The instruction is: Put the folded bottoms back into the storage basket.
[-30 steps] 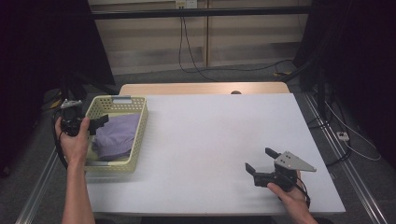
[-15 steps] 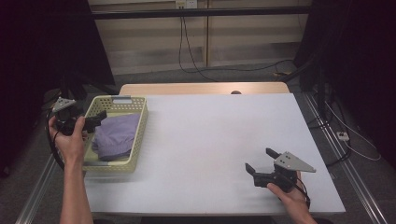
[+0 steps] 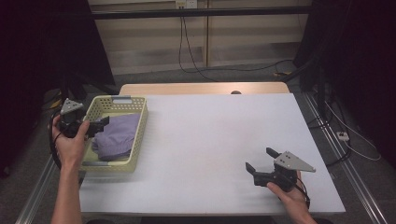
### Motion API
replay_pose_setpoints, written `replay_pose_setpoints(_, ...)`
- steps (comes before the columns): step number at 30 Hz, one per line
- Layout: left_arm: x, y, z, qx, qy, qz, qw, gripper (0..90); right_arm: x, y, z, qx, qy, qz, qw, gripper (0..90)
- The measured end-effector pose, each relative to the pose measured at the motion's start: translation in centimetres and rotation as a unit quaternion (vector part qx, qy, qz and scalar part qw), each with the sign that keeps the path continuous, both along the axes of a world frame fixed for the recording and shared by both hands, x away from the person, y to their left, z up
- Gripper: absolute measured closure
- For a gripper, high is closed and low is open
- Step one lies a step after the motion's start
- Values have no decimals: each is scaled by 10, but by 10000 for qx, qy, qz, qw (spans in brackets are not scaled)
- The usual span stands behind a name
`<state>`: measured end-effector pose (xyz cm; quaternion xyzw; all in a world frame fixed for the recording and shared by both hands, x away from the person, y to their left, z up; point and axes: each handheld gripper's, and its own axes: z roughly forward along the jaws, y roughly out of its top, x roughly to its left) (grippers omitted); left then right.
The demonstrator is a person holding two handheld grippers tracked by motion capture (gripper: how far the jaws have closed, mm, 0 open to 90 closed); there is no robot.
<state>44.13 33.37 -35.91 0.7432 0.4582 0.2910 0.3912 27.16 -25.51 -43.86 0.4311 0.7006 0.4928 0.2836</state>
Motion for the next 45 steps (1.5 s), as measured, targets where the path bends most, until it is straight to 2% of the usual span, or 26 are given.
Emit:
replay_pose_setpoints(1,-1,1,0,42,2,-14,10000,62,0,1,0,-2,11,-16,10000,65)
replay_pose_setpoints(4,-6,2,2,-29,-12,-47,10000,63,0,2,0,-26,6,8,10000,65)
replay_pose_setpoints(7,-12,2,6,-13,1,5,10000,65,0,3,0,-23,11,20,10000,65)
replay_pose_setpoints(10,-19,2,7,-182,-36,132,9997,71,0,1,0,-4,8,19,10000,65)
replay_pose_setpoints(13,-23,1,6,-269,-79,22,9996,76,0,0,0,-3,10,1,10000,65)
replay_pose_setpoints(16,-29,-1,6,-170,-88,31,9998,78,-1,1,0,-1,9,11,10000,65)
replay_pose_setpoints(18,-33,-2,6,-272,-55,65,9996,82,-1,2,0,-1,-2,17,10000,65)
replay_pose_setpoints(21,-39,-3,9,-246,-70,60,9997,84,-1,2,0,-22,2,10,10000,66)
replay_pose_setpoints(24,-45,-6,8,-315,-114,-131,9994,71,-1,2,0,-17,-3,3,10000,66)
replay_pose_setpoints(27,-51,-8,6,-223,-81,-104,9997,66,-1,2,0,-11,-10,12,10000,66)
replay_pose_setpoints(32,-61,-12,5,-303,-145,29,9994,66,-1,1,1,-18,-20,2,10000,66)
replay_pose_setpoints(36,-70,-21,2,-316,-189,-11,9993,66,-2,2,1,-16,-23,-4,10000,66)
replay_pose_setpoints(38,-74,-24,1,-202,-199,-72,9996,66,-2,2,1,-19,-22,-3,10000,66)
replay_pose_setpoints(41,-81,-30,1,-173,-201,-172,9995,66,-2,2,1,-17,-20,-5,10000,65)
replay_pose_setpoints(45,-90,-37,1,-89,-332,-158,9993,66,-2,2,1,-26,-25,3,10000,65)
